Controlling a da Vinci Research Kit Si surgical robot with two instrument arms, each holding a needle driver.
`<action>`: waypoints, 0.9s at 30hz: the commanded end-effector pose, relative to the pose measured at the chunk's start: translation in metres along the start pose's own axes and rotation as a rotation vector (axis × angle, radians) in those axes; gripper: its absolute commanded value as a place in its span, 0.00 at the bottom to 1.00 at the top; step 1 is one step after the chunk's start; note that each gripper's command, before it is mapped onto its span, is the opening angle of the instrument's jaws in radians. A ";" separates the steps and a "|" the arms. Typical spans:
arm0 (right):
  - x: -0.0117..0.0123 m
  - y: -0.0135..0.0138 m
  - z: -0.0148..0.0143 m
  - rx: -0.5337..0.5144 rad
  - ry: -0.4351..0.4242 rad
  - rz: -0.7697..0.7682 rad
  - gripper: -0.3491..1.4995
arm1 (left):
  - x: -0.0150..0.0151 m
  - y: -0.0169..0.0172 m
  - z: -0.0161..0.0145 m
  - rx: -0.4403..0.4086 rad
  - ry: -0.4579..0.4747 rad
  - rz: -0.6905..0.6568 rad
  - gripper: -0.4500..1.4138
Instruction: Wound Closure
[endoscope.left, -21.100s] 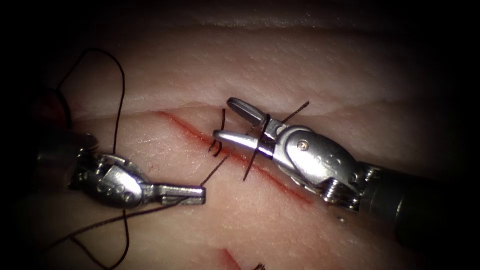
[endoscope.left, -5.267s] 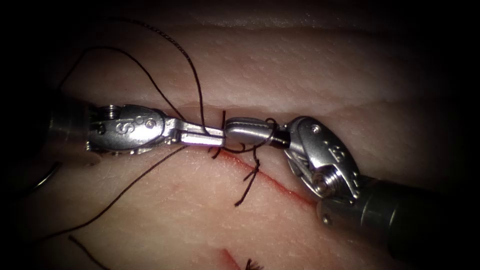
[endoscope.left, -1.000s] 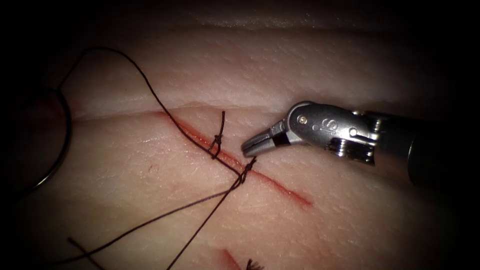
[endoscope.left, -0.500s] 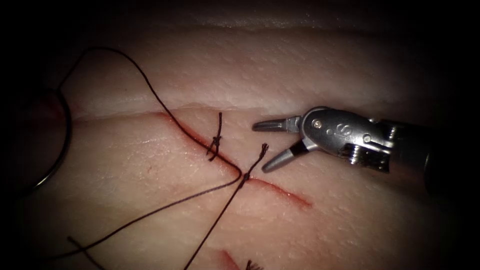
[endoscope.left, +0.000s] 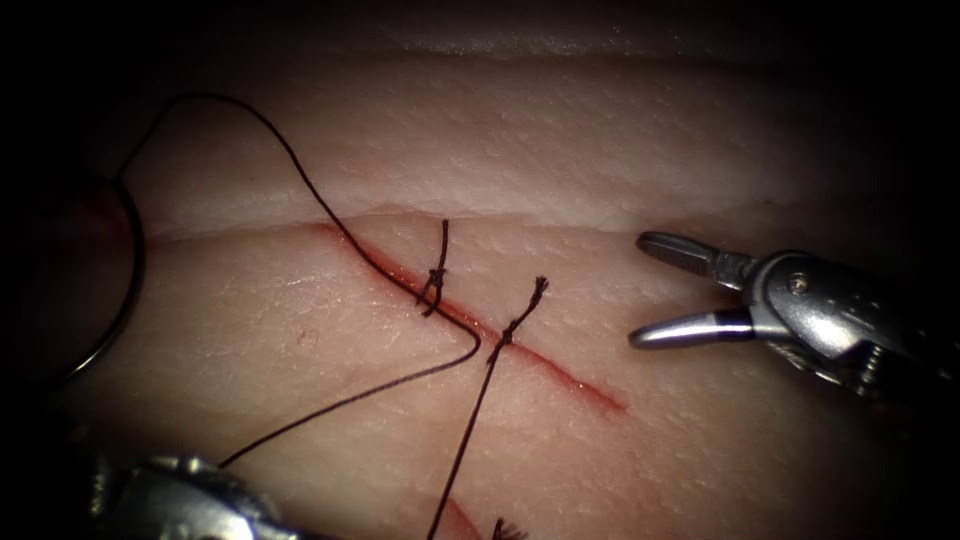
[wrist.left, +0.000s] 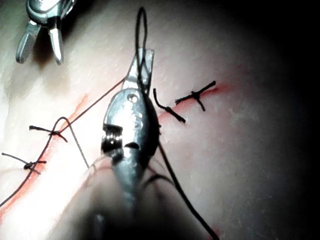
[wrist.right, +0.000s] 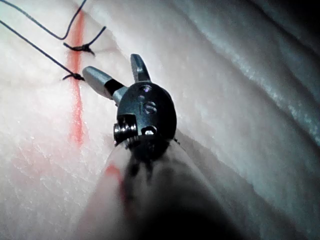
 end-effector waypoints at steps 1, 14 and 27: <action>0.0003 -0.0010 0.0007 -0.020 -0.014 0.000 0.71 | -0.0006 -0.0013 0.0010 -0.004 0.000 -0.003 0.00; 0.0009 -0.0018 0.0037 -0.175 0.070 -0.036 0.07 | -0.0036 -0.0094 0.0009 0.005 0.001 -0.012 0.00; -0.0041 -0.0045 0.0109 -0.179 0.136 -0.096 0.00 | -0.0048 -0.0168 0.0020 0.013 -0.001 -0.028 0.00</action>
